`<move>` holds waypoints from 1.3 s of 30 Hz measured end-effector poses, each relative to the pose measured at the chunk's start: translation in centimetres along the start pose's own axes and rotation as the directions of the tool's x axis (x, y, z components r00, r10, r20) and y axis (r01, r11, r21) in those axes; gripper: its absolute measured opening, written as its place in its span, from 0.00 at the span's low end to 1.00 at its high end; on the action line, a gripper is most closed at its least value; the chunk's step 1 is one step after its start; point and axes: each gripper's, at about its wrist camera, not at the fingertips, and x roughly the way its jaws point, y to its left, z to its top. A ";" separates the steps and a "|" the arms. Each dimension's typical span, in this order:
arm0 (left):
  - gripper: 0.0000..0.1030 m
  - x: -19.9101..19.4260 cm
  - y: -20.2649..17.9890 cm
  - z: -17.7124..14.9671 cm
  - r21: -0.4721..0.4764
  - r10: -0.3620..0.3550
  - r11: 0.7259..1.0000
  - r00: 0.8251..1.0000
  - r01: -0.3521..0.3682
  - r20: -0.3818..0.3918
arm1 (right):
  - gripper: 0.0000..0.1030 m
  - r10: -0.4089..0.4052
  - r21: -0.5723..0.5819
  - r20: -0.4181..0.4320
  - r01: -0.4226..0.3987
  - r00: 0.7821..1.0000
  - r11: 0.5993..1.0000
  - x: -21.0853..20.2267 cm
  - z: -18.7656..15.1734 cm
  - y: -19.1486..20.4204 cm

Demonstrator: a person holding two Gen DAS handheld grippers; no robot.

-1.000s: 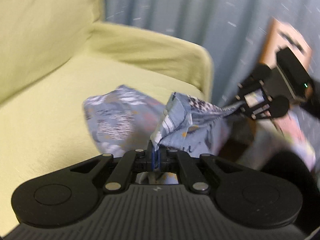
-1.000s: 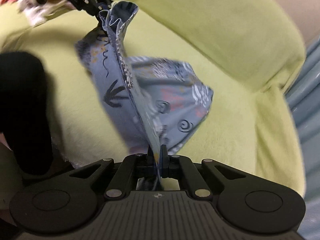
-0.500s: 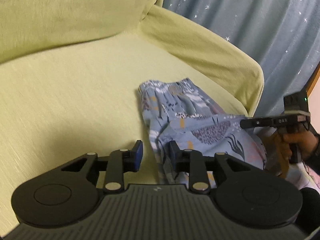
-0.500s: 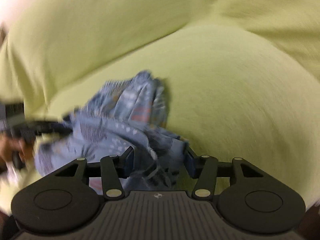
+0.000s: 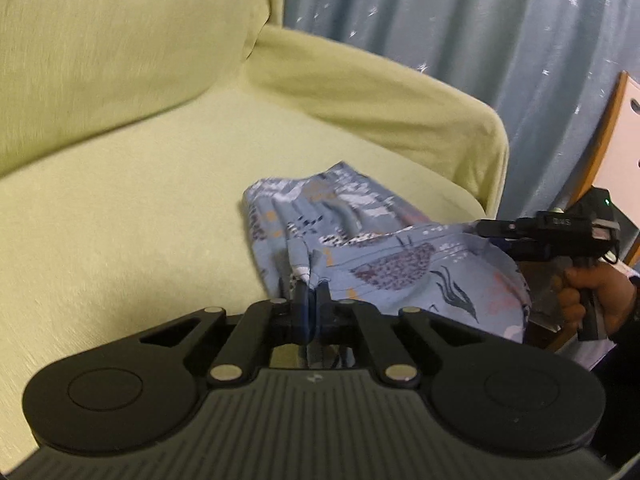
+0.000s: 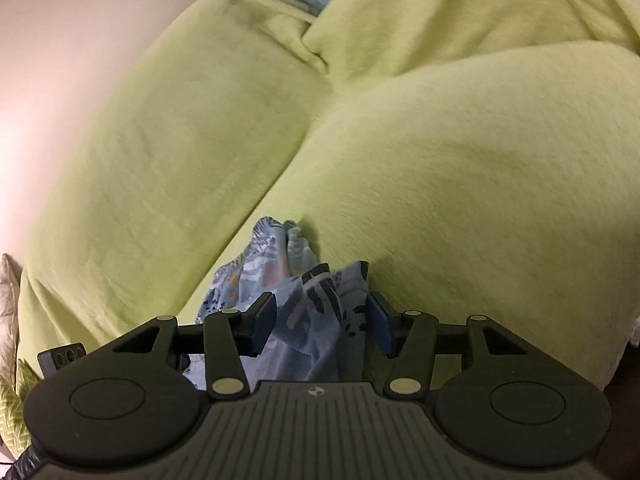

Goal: Fold clothes

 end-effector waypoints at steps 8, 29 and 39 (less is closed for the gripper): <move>0.01 0.0 0.7 -0.5 -0.068 -0.002 0.998 1.000 0.002 0.006 | 0.58 -0.031 0.027 0.020 0.030 0.999 0.999 -0.6 0.0 -0.6; 0.00 -4.8 2.1 1.2 -0.173 -0.004 0.984 0.975 0.044 0.223 | 0.03 0.132 -0.067 0.128 -0.124 0.983 0.990 -1.8 1.7 1.9; 0.08 1.8 7.5 1.5 -0.330 0.186 0.929 0.982 -0.167 0.029 | 0.04 0.050 -0.134 0.072 -0.040 0.996 0.990 8.8 6.4 2.1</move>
